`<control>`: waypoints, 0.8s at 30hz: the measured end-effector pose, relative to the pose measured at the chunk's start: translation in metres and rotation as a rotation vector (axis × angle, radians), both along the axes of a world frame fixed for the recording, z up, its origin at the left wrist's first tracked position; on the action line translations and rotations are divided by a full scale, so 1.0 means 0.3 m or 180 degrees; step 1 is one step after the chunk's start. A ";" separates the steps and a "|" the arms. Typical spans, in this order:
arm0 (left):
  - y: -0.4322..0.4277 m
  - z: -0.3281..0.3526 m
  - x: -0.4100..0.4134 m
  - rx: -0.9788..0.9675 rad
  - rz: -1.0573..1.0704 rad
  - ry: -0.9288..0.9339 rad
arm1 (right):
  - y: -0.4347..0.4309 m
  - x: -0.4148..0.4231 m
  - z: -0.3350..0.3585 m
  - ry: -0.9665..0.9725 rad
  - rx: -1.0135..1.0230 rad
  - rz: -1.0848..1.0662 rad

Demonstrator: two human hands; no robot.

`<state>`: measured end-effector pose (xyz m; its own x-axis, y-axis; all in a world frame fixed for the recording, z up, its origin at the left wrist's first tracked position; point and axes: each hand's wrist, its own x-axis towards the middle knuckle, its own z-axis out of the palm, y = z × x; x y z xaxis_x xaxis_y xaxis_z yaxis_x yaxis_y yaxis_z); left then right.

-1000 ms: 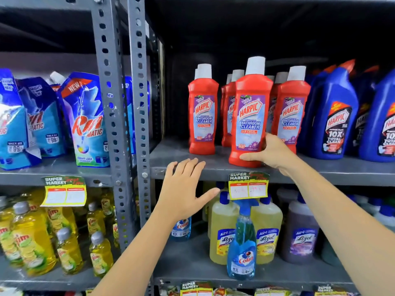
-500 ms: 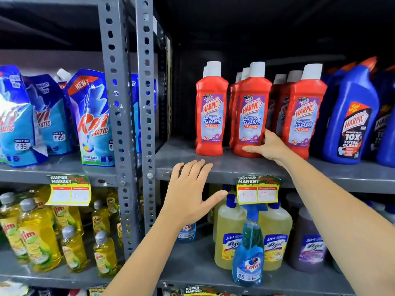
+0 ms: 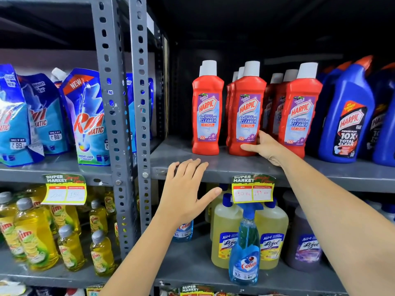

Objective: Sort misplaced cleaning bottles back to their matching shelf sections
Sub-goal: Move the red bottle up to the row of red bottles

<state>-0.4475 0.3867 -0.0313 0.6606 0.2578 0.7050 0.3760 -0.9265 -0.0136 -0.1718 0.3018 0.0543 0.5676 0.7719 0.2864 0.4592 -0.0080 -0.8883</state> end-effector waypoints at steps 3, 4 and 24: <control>-0.002 0.000 0.000 -0.0025 0.0016 0.0020 | 0.001 -0.001 0.000 -0.0004 -0.0008 0.0009; -0.003 0.000 0.000 -0.0028 0.0018 0.0026 | 0.001 -0.002 0.000 -0.0001 -0.0012 0.0019; 0.002 -0.018 0.005 0.0045 -0.0056 -0.0129 | 0.004 -0.006 -0.014 -0.0108 -0.0105 -0.0156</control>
